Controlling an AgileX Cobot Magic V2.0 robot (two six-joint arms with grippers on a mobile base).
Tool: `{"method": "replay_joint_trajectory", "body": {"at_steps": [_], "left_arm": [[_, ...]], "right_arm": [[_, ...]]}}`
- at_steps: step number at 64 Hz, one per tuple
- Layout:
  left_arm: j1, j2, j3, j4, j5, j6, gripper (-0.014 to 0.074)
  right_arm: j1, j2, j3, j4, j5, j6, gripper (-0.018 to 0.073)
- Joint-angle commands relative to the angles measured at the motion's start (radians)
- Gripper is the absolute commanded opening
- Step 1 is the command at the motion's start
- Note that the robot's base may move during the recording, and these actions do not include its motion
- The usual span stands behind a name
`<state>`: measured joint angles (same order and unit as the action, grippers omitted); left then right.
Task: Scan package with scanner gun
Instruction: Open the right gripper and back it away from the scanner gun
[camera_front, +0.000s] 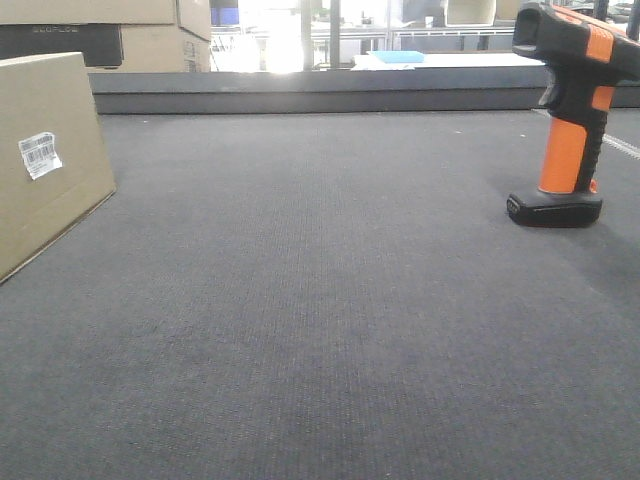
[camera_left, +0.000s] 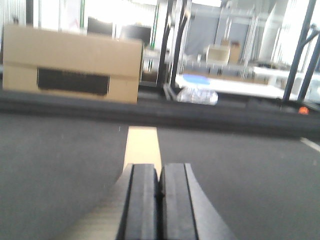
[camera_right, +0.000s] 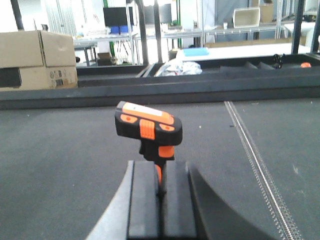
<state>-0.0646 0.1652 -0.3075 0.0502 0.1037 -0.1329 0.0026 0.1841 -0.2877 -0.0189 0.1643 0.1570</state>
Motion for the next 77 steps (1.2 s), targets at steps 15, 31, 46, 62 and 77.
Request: {"method": "replay_joint_trajectory", "body": {"at_steps": [15, 31, 46, 62, 77], "left_arm": [[0.002, -0.08, 0.0, -0.002, -0.021, -0.009, -0.0111], [0.002, -0.08, 0.0, -0.002, -0.021, -0.009, -0.0111], [0.002, -0.08, 0.0, -0.002, -0.021, -0.009, -0.0111], [0.002, -0.08, 0.0, -0.002, -0.021, -0.009, -0.0111], [0.002, -0.08, 0.0, -0.002, -0.021, -0.009, -0.0111]], "right_arm": [[-0.002, -0.011, 0.001, 0.002, -0.011, 0.001, -0.0167], [-0.002, -0.011, 0.001, 0.002, -0.011, 0.001, -0.0167], [-0.003, -0.03, 0.022, 0.002, -0.018, -0.013, -0.0167], [-0.003, -0.184, 0.242, 0.052, -0.136, -0.196, -0.0167], [-0.026, -0.184, 0.288, 0.079, -0.157, -0.198, -0.0167]]}}
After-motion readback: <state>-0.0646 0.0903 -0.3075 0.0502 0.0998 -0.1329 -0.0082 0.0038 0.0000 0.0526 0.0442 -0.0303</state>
